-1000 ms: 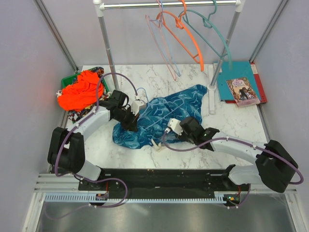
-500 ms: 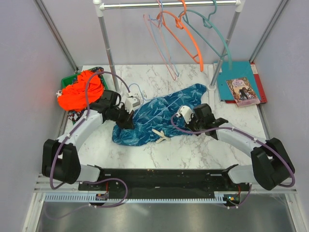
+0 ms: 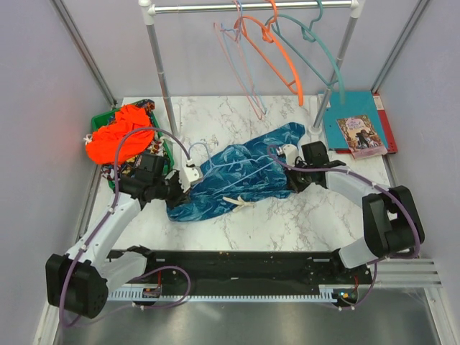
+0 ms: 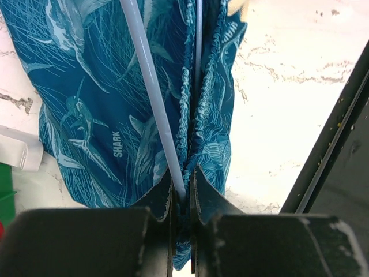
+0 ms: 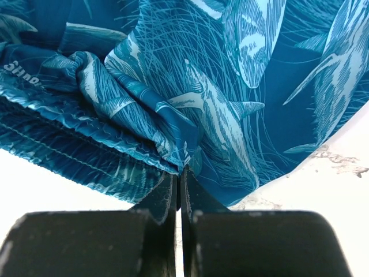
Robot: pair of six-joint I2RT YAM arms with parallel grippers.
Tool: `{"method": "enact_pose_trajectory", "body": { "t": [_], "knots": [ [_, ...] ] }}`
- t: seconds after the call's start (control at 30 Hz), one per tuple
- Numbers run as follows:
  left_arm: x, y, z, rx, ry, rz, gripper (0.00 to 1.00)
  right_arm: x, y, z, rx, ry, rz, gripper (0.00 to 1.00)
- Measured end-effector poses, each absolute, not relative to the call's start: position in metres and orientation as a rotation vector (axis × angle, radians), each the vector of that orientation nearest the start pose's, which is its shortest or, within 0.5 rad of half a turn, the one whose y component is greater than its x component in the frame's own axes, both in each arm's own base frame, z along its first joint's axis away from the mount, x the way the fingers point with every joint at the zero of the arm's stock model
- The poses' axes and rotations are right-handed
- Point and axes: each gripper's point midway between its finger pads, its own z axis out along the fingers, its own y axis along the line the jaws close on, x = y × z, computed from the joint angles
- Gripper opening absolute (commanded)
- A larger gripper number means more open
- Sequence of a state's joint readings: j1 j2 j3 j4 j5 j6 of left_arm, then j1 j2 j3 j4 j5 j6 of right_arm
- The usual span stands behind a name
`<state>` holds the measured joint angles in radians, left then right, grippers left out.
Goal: Place the shorts on the hanger
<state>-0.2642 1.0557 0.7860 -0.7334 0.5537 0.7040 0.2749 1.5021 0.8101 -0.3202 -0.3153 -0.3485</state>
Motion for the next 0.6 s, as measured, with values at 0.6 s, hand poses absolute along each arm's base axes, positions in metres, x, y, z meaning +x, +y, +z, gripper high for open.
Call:
{"method": "enact_pose_trajectory", "body": {
  "t": [0.6],
  "knots": [
    [0.227, -0.121, 0.118, 1.656, 1.854, -0.292, 0.02, 0.296, 0.119, 0.085, -0.849, 2.364, 0.493, 0.00]
  ]
}}
